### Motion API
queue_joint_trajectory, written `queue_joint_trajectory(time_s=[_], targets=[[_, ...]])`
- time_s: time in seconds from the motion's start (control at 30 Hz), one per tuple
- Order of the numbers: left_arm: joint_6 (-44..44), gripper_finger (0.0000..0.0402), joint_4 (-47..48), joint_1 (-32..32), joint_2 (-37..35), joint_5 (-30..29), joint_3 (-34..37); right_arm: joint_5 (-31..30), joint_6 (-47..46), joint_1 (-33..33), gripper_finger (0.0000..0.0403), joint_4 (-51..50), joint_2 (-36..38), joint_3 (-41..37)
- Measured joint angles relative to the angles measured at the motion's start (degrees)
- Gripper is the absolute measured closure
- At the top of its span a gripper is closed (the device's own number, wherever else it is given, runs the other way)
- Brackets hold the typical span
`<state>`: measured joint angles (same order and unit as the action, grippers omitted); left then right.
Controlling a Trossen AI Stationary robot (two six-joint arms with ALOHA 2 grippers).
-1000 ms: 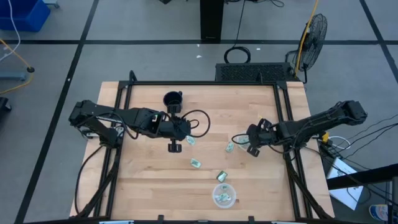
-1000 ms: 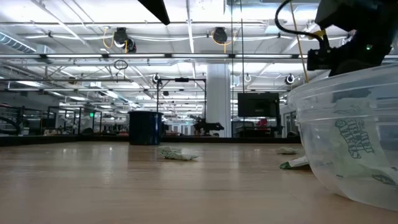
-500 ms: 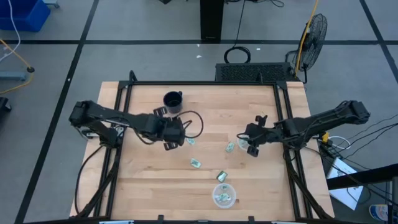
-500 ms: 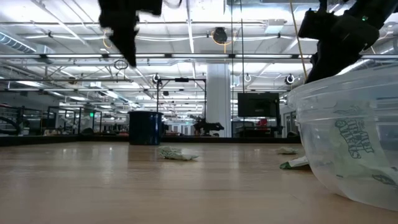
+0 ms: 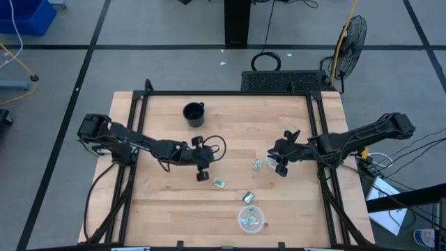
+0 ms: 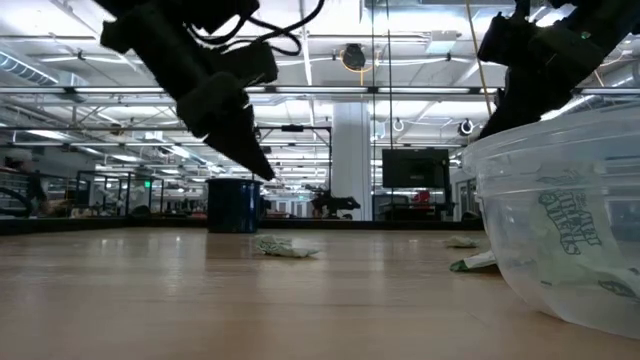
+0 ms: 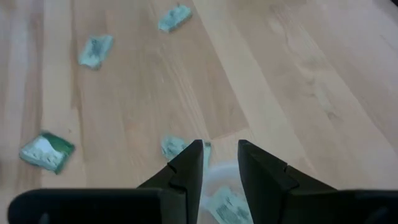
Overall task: Pick and place items into bin
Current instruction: Put the white stevia packet into the bottom bin
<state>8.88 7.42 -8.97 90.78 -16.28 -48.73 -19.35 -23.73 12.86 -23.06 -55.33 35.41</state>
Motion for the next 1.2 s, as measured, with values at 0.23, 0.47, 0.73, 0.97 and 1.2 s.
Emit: queue_joint_trajectory(time_s=[0.23, 0.47, 0.73, 0.97, 1.2], targets=[[3.5, 0.0314, -8.6, 0.0, 0.0, -0.1, 7.7, 0.0, 1.6, 0.0, 0.0308, 7.4, 0.0, -2.4], [1.5, 0.0314, -21.1, 0.0, 1.3, -0.2, 11.7, 0.0, 4.0, 0.0, 0.0308, 11.5, 0.0, -2.8], [-1.6, 0.0314, -27.7, 0.0, 7.9, -0.5, 11.8, 0.0, 5.4, 0.0, 0.0309, 13.1, 0.0, -2.8], [-0.2, 0.0314, -27.9, 0.4, 10.8, -1.7, 11.7, 0.0, 5.6, 0.0, 0.0309, 13.2, 0.0, -2.8], [0.9, 0.0315, -29.6, 0.6, 13.5, -2.9, 11.6, 0.0, 6.6, 0.0, 0.0308, 13.5, 0.0, -2.8]])
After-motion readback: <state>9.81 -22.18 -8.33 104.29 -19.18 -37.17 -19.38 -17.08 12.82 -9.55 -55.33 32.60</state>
